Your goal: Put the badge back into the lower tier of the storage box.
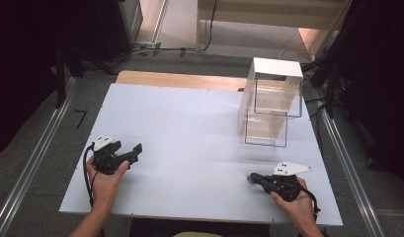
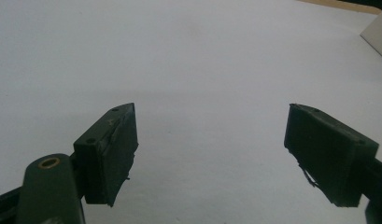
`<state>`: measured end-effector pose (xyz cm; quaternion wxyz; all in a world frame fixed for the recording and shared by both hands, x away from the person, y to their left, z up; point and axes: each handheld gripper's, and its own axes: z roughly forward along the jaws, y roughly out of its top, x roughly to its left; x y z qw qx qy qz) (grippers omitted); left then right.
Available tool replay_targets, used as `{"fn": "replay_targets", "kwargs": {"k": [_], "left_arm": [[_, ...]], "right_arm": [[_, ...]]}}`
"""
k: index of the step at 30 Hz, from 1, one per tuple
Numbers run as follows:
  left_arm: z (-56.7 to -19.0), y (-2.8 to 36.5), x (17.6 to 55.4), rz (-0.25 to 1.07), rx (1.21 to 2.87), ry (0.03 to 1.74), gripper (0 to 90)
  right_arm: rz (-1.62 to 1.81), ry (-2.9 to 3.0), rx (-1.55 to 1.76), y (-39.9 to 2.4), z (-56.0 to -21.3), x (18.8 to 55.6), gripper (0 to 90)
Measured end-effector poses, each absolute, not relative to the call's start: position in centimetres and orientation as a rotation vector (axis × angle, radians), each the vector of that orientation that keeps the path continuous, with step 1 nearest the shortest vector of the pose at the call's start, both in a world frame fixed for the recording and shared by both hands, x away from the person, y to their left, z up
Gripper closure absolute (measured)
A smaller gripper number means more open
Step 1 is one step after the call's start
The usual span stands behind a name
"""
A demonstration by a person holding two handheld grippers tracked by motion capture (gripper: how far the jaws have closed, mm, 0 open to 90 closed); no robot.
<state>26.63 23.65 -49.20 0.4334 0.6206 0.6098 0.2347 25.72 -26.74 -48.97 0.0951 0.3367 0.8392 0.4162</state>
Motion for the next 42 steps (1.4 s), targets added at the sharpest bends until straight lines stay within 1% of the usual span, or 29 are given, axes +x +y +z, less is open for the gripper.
{"fn": "replay_targets", "kwargs": {"k": [42], "left_arm": [[-49.2, 23.7, 26.7, 0.586, 1.546, 1.520, 17.4]], "right_arm": [[1.312, 2.410, 1.000, -27.1, -47.5, 26.0, 85.8]]}}
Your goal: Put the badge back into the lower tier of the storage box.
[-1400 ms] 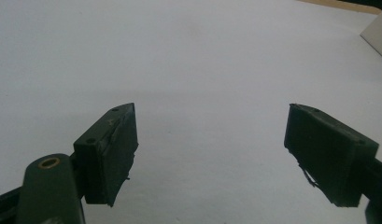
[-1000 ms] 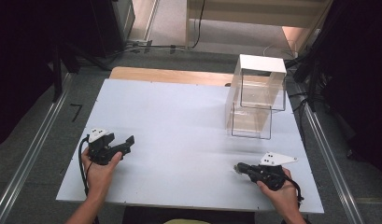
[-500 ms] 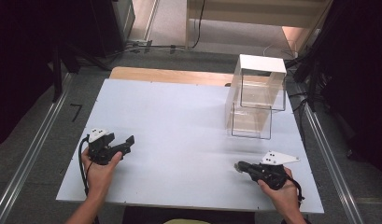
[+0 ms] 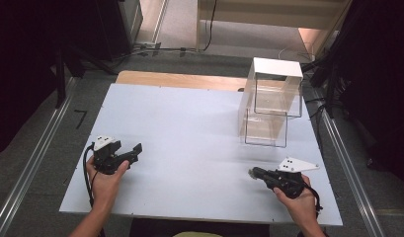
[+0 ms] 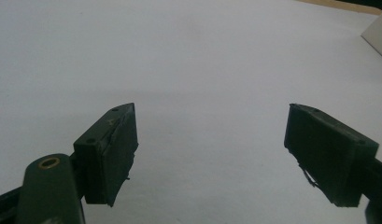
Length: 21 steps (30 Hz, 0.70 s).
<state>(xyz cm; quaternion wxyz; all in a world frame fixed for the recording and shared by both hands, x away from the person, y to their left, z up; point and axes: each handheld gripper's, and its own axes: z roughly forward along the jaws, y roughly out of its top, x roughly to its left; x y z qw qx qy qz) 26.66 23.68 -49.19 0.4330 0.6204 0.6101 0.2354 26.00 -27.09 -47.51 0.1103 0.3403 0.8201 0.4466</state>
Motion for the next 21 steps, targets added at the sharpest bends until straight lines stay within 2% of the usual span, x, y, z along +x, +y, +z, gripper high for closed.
{"fn": "replay_targets", "kwargs": {"k": [21], "left_arm": [[-49.23, 23.63, 26.71, 0.586, 1.548, 1.523, 17.4]], "right_arm": [[1.330, 2.355, 1.012, -27.21, -46.87, 26.97, 85.8]]}}
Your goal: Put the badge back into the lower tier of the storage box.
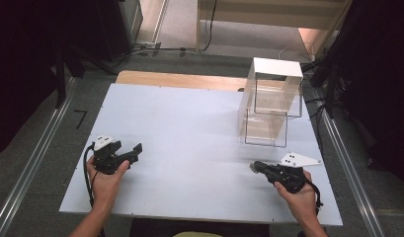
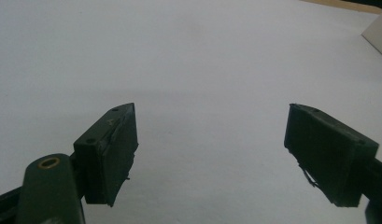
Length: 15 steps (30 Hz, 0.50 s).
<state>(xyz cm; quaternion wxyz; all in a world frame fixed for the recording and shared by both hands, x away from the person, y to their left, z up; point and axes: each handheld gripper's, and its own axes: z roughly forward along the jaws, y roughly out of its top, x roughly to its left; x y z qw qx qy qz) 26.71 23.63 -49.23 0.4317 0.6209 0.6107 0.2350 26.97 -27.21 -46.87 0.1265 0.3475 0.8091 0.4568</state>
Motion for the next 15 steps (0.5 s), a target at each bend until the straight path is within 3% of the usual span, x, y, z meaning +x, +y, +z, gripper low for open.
{"fn": "replay_targets", "kwargs": {"k": [15], "left_arm": [[-49.29, 23.56, 26.75, 0.584, 1.554, 1.522, 17.4]], "right_arm": [[1.339, 2.315, 1.020, -27.60, -46.28, 27.92, 85.8]]}}
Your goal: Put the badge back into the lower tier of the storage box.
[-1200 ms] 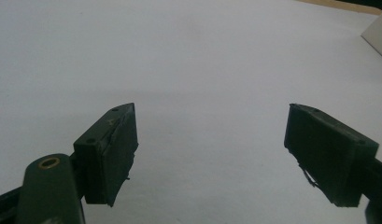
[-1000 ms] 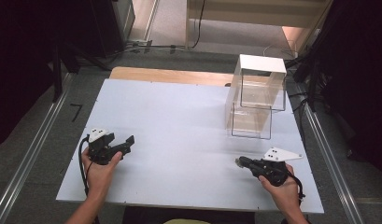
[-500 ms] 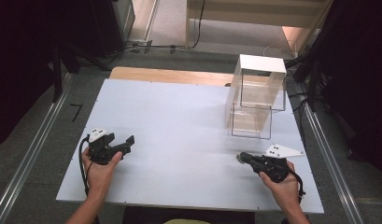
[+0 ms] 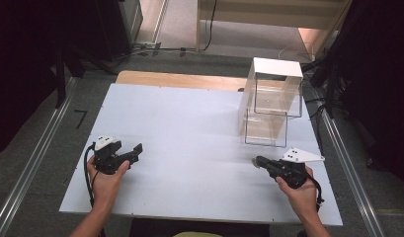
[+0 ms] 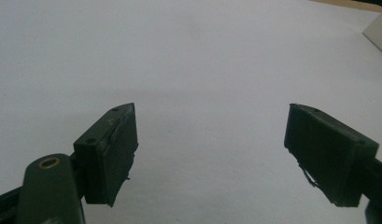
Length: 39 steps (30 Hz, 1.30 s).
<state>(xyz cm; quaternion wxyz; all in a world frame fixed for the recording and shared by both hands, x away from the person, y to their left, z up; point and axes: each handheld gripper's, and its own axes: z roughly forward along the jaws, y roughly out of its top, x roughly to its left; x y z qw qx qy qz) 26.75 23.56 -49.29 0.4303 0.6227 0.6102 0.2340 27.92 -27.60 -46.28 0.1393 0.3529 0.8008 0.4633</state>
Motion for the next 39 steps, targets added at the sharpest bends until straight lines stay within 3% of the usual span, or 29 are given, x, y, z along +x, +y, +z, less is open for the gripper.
{"fn": "replay_targets", "kwargs": {"k": [39], "left_arm": [[-49.3, 23.6, 26.8, 0.588, 1.553, 1.523, 17.4]], "right_arm": [[1.378, 2.213, 1.047, -29.0, -44.7, 29.3, 85.8]]}}
